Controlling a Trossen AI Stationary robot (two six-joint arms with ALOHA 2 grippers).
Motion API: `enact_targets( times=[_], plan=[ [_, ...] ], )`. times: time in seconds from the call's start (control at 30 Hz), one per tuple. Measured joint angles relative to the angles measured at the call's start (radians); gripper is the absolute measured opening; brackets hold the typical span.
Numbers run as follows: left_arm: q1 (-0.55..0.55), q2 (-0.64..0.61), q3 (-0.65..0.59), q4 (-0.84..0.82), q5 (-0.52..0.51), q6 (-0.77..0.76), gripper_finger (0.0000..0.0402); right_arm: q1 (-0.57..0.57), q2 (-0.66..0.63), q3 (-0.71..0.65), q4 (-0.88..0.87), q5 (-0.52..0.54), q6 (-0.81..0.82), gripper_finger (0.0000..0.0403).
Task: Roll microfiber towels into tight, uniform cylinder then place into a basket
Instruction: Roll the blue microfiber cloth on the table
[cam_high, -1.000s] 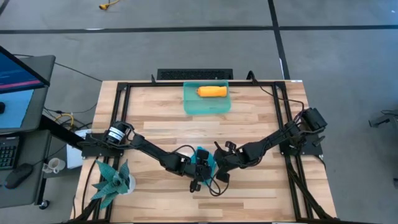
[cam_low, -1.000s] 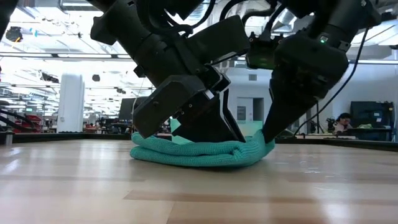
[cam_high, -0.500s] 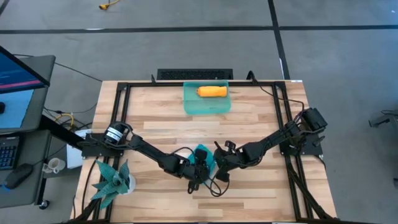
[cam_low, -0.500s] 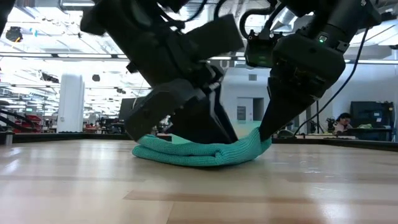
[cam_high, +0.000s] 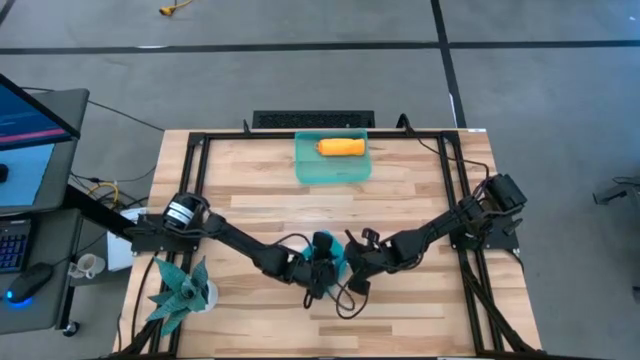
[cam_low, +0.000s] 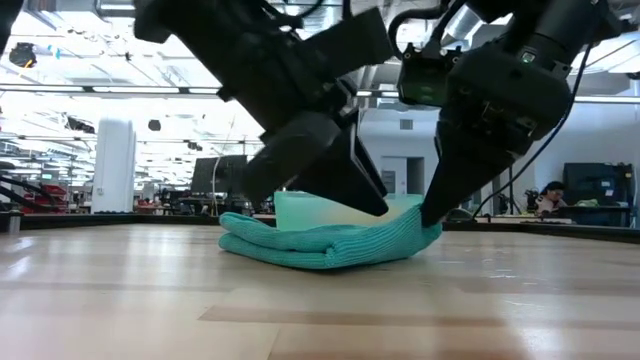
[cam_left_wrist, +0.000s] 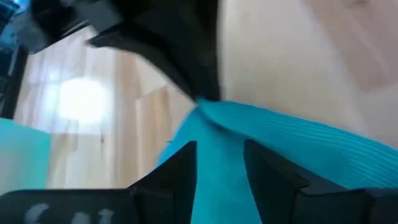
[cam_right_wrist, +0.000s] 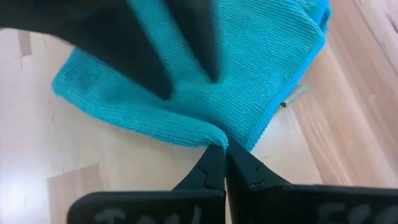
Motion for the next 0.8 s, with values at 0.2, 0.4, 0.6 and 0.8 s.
enact_targets(
  times=[0.2,0.4,0.6,0.8],
  plan=[
    [0.041,0.001,0.0,0.017,0.105,0.0,0.0125,0.011,0.0,0.0,0.0,-0.001,0.007,0.0011],
    [0.07,0.001,0.0,0.013,0.182,-0.001,0.0125,0.018,0.0,0.0,0.001,0.001,0.023,0.0011],
    [0.07,0.001,0.0,0.004,0.199,-0.036,0.0125,0.016,0.0,0.0,0.001,0.005,0.023,0.0011],
    [0.073,0.027,-0.002,-0.003,0.186,-0.053,0.0125,0.016,0.0,0.0,0.002,0.005,0.018,0.0011]
  ],
)
